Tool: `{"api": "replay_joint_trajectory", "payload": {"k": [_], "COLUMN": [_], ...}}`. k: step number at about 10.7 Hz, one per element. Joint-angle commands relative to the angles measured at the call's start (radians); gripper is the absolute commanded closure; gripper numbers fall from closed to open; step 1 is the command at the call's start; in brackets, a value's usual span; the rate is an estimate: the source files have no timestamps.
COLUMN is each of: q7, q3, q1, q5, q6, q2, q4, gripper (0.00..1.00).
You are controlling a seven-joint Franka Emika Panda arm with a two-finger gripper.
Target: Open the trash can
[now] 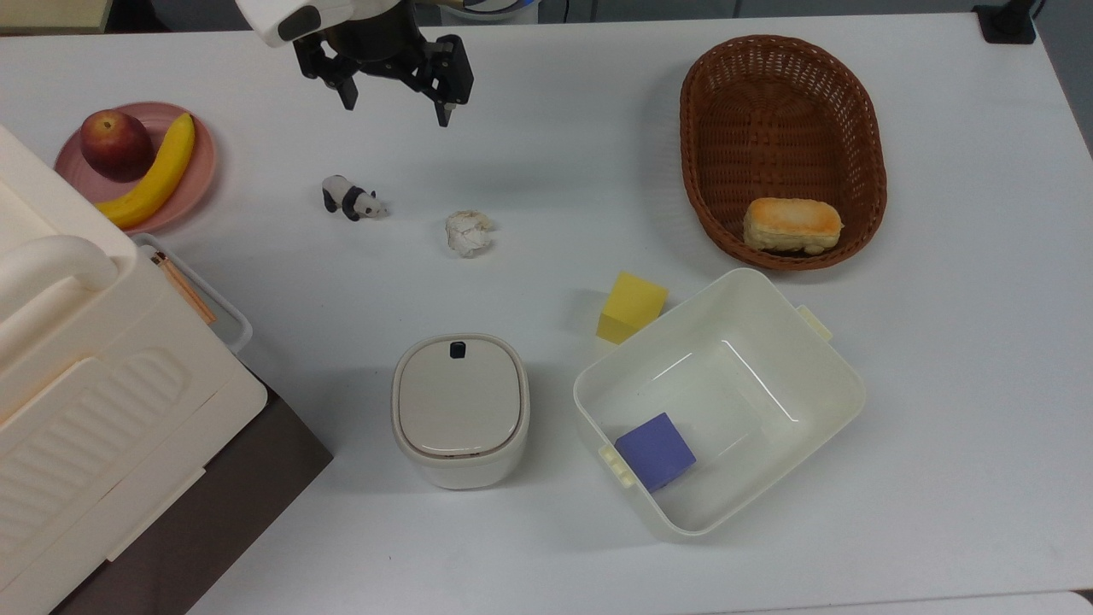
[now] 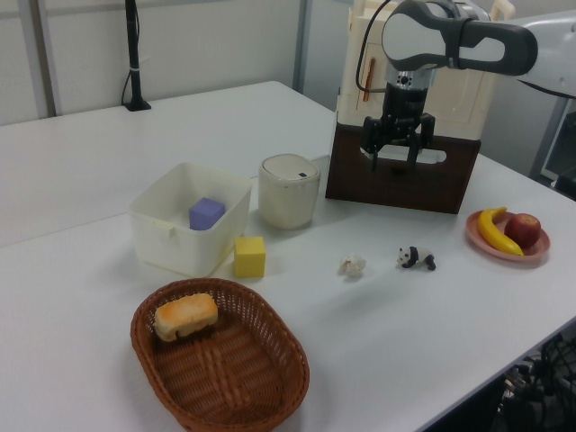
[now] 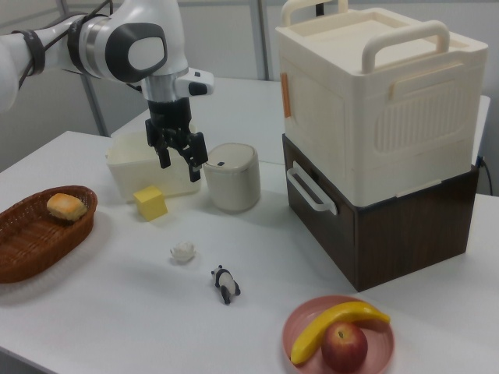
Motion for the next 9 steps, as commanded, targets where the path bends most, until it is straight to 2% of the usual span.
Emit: {"api": "replay_joint_trajectory", "payload": {"k": [1, 9], "q7": [-0.017, -0.017], "q3": [-0.003, -0.010], "q1": [0.006, 0.003], "q5": [-0.022, -0.022], "q6": [-0.017, -0.018], "q2": [-0.011, -0.020], "q4": [-0.004, -0.001], "gripper": [0.00, 0.00]}}
